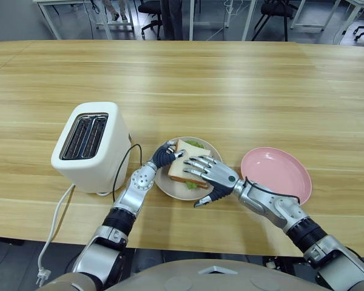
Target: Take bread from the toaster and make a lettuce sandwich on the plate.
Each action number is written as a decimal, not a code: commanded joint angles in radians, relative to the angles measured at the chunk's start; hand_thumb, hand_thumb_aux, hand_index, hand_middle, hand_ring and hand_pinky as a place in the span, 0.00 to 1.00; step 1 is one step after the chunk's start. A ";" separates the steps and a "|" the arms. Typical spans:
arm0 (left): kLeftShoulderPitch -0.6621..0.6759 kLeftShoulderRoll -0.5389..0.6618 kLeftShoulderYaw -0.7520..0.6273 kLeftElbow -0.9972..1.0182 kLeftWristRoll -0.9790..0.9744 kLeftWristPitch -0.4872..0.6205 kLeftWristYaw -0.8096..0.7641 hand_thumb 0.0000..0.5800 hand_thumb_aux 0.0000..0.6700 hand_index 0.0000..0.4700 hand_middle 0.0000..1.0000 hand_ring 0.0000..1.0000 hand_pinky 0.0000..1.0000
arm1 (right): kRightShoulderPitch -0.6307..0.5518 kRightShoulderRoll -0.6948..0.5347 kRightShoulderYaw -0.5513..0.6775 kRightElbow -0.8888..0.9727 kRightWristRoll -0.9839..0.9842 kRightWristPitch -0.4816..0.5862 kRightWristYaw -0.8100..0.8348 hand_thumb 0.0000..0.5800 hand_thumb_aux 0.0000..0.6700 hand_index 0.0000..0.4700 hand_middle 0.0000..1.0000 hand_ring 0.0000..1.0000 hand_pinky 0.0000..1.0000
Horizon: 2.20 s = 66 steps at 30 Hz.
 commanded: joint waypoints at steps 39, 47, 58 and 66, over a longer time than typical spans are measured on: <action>0.490 0.457 0.055 -0.721 -0.275 -0.481 -0.136 1.00 1.00 0.98 1.00 1.00 1.00 | 0.332 0.004 -0.182 -0.306 1.010 -0.092 0.511 1.00 1.00 0.98 1.00 1.00 1.00; 0.621 0.548 -0.078 -0.745 -0.172 -0.370 -0.386 1.00 1.00 0.98 1.00 1.00 1.00 | 0.503 -0.003 -0.118 -0.263 0.892 -0.128 0.560 1.00 1.00 0.98 1.00 1.00 1.00; 0.435 0.450 -0.185 -0.521 0.377 -0.213 -0.278 1.00 1.00 0.98 1.00 1.00 1.00 | 0.374 0.045 -0.102 -0.100 0.480 -0.149 0.362 1.00 1.00 0.98 1.00 1.00 1.00; 0.109 0.317 -0.255 -0.152 0.592 -0.118 -0.007 1.00 1.00 0.98 1.00 1.00 1.00 | 0.040 0.093 -0.023 0.203 0.140 -0.051 0.040 1.00 1.00 0.98 1.00 1.00 1.00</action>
